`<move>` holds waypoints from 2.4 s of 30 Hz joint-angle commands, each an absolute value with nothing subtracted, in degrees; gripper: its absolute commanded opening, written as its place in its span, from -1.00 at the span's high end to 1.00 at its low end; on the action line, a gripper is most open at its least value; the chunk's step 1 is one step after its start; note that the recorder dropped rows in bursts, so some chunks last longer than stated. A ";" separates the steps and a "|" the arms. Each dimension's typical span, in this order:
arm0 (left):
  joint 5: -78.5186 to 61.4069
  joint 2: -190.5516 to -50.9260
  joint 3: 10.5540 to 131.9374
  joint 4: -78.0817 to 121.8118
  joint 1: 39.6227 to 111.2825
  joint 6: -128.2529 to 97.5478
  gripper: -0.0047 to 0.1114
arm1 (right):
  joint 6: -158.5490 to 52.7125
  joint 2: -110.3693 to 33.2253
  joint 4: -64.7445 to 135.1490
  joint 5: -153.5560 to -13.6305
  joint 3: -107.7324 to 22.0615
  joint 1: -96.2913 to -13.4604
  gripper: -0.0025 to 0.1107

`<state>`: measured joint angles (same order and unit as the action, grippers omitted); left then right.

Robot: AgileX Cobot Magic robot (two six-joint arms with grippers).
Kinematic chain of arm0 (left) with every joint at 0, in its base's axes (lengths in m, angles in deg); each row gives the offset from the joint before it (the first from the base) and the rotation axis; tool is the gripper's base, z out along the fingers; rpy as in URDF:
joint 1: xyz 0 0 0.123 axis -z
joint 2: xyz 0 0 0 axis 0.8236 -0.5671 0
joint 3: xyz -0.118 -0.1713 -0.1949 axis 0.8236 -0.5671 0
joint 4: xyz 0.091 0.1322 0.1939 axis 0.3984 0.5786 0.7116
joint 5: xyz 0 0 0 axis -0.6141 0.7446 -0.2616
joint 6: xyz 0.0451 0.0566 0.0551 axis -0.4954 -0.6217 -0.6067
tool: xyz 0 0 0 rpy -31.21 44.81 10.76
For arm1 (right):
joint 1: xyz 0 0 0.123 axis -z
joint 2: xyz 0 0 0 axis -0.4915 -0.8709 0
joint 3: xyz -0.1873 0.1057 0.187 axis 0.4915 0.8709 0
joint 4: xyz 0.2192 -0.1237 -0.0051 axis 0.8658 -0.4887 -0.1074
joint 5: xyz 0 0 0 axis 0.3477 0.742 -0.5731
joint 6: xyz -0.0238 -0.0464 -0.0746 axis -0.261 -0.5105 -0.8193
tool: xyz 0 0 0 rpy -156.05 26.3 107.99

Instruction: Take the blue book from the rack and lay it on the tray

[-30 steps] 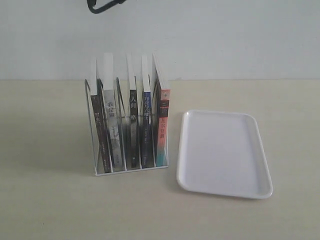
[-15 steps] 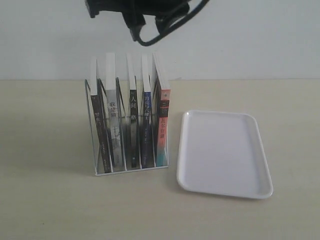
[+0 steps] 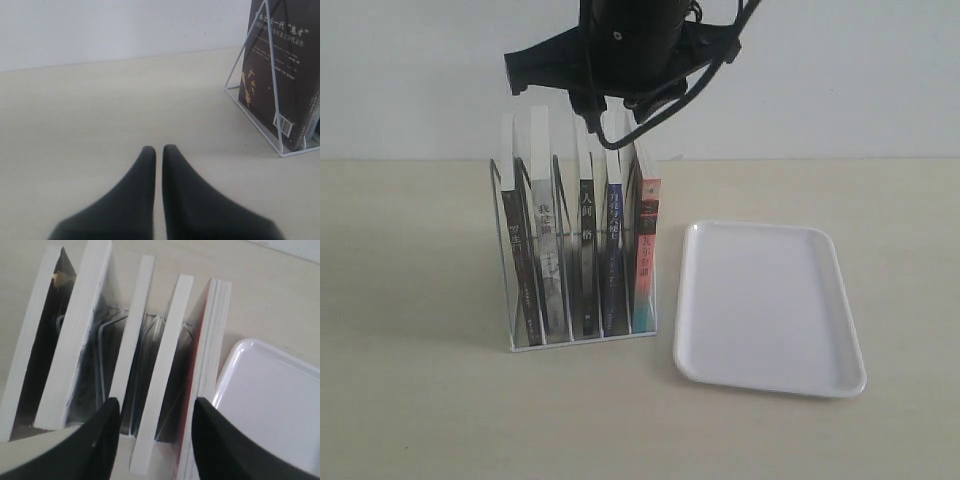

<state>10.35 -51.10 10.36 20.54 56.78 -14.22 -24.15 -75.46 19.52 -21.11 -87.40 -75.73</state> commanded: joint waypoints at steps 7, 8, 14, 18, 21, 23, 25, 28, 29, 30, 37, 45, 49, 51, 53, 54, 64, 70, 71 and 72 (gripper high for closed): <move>9.44 -50.93 10.55 20.40 56.66 -14.35 0.84 | -24.28 -76.19 26.00 -25.17 -87.15 -71.63 0.17; 9.44 -50.93 10.55 20.40 56.66 -14.35 0.84 | -24.28 -76.19 26.58 -25.71 -87.15 -71.74 0.17; 9.44 -50.93 10.55 20.40 56.66 -14.35 0.84 | -25.50 -77.29 28.37 -26.81 -87.15 -71.64 0.17; 9.44 -50.93 10.55 20.40 56.66 -14.35 0.84 | -25.59 -78.30 28.37 -27.02 -87.15 -71.64 0.17; 9.44 -50.93 10.55 20.40 56.66 -14.35 0.84 | -25.59 -78.74 28.37 -27.01 -87.15 -71.64 0.17; 9.44 -50.93 10.55 20.40 56.66 -14.35 0.84 | -25.59 -78.83 27.59 -27.01 -87.15 -71.64 0.17; 9.44 -50.93 10.55 20.40 56.66 -14.35 0.84 | -25.42 -78.83 26.99 -27.16 -87.15 -71.64 0.17; 9.44 -50.93 10.55 20.40 56.66 -14.35 0.84 | -25.29 -78.83 26.99 -27.36 -87.15 -71.64 0.17; 9.44 -50.93 10.55 20.40 56.66 -14.35 0.84 | -25.29 -78.83 26.99 -27.36 -87.15 -71.64 0.17; 9.44 -50.93 10.55 20.40 56.66 -14.35 0.84 | -25.29 -78.83 26.99 -27.45 -87.15 -71.64 0.18; 9.44 -50.93 10.55 20.40 56.66 -14.35 0.84 | -25.69 -78.83 26.99 -28.31 -87.15 -71.64 0.53; 9.44 -50.93 10.55 20.40 56.66 -14.35 0.84 | -25.70 -79.53 26.99 -28.17 -87.15 -71.64 0.29; 9.44 -50.93 10.55 20.40 56.66 -14.35 0.84 | -25.57 -79.77 26.85 -28.17 -87.15 -71.64 0.29; 9.44 -50.93 10.55 20.40 56.66 -14.35 0.84 | -25.57 -79.77 26.34 -28.17 -87.15 -71.64 0.29; 9.44 -50.93 10.55 20.40 56.66 -14.35 0.84 | -25.70 -79.93 26.05 -28.17 -87.15 -71.64 0.30; 9.44 -50.93 10.55 20.40 56.66 -14.35 0.84 | -25.70 -80.02 26.02 -28.17 -87.15 -71.64 0.31; 9.44 -50.93 10.55 20.40 56.66 -14.35 0.84 | -25.58 -80.02 26.02 -28.17 -87.15 -71.64 0.52; 9.44 -50.93 10.55 20.40 56.66 -14.35 0.84 | -25.58 -80.02 25.93 -27.84 -87.15 -71.64 0.52; 9.44 -50.93 10.55 20.40 56.66 -14.35 0.84 | -25.58 -80.02 25.93 -27.84 -87.15 -71.64 0.52; 9.44 -50.93 10.55 20.40 56.66 -14.35 0.84 | -25.58 -80.02 25.93 -27.84 -87.15 -71.64 0.52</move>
